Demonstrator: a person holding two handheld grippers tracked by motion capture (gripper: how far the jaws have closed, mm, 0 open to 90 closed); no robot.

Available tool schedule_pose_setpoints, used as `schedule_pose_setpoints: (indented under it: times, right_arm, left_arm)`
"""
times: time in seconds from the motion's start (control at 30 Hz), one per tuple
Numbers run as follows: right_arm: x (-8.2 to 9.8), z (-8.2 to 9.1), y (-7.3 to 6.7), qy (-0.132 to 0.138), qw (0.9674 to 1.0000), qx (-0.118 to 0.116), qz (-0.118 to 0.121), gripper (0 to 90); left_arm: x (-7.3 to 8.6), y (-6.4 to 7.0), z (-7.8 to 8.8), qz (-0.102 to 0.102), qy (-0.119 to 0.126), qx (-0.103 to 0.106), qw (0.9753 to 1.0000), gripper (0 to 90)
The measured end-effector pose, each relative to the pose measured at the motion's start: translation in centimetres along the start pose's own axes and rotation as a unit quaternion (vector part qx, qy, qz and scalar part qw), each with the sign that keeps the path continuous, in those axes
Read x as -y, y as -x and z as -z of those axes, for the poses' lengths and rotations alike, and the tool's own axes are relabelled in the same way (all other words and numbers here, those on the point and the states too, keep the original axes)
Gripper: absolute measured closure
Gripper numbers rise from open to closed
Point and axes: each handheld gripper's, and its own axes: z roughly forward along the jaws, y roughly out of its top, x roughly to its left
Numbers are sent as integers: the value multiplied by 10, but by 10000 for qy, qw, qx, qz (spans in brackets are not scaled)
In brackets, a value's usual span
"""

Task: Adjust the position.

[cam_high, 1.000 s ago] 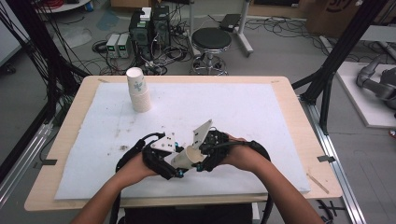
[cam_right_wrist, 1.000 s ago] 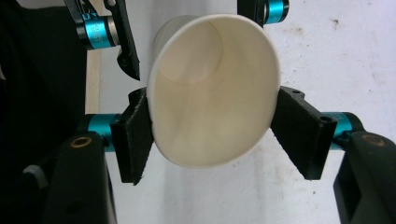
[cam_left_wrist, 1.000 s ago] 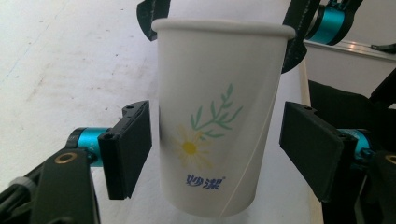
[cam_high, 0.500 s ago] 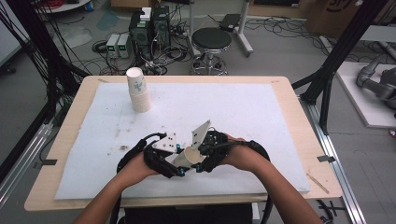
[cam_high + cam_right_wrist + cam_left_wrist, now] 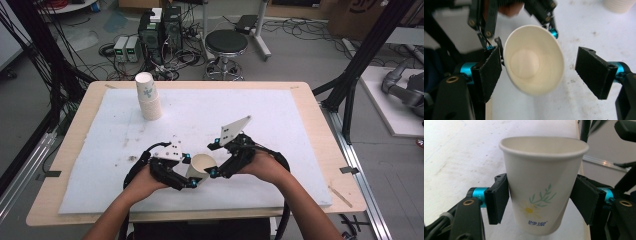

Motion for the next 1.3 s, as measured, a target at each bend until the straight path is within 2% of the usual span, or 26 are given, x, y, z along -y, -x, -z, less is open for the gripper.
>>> schedule_pose_setpoints:
  times: [0.17,0.27,0.33,0.37,0.4,0.5,0.6,0.7,0.8,0.83,0.87,0.93,1.1,1.2,1.23,1.27,1.3]
  right_arm:
    - [21,16,10,513,9977,179,-412,220]
    - [37,24,14,665,9950,393,-640,220]
    - [47,27,14,726,9932,581,-704,220]
    - [47,27,14,726,9932,581,-704,220]
    - [57,30,14,831,9911,726,-751,220]
    - [73,34,13,1034,9860,996,-846,220]
    - [89,37,12,1158,9797,1342,-940,220]
    - [104,38,10,1239,9732,1619,-1062,220]
    - [119,39,10,1232,9686,1831,-1144,220]
    - [123,39,11,1268,9668,1860,-1208,221]
    - [127,39,12,1299,9642,1941,-1253,220]
    - [134,39,14,1341,9601,2035,-1373,221]
    - [138,39,14,1229,9562,2276,-1374,221]
    - [139,40,14,1218,9533,2400,-1368,221]
    - [139,40,14,1218,9533,2400,-1368,221]
    - [140,42,13,1259,9512,2467,-1358,222]
    - [140,43,13,1273,9495,2513,-1382,221]
  left_arm:
    - [13,-4,12,251,368,-193,9988,318]
    - [20,-5,20,331,540,-295,9976,313]
    - [25,-7,25,389,664,-386,9963,312]
    - [25,-7,25,389,664,-386,9963,311]
    - [30,-8,31,455,796,-499,9945,310]
    - [38,-10,40,524,970,-684,9915,310]
    - [45,-12,49,618,1159,-907,9872,310]
    - [51,-15,60,679,1331,-1171,9818,310]
    - [57,-16,70,729,1504,-1492,9746,310]
    - [57,-16,70,729,1504,-1492,9746,310]
    - [60,-16,76,728,1611,-1696,9695,310]
    - [63,-16,83,728,1714,-1869,9646,310]
    - [68,-14,100,693,1973,-2239,9519,310]
    - [72,-15,109,738,2128,-2431,9435,309]
    - [72,-15,109,738,2128,-2431,9435,309]
    - [75,-16,113,764,2182,-2546,9390,309]
    - [75,-16,113,764,2182,-2546,9390,308]
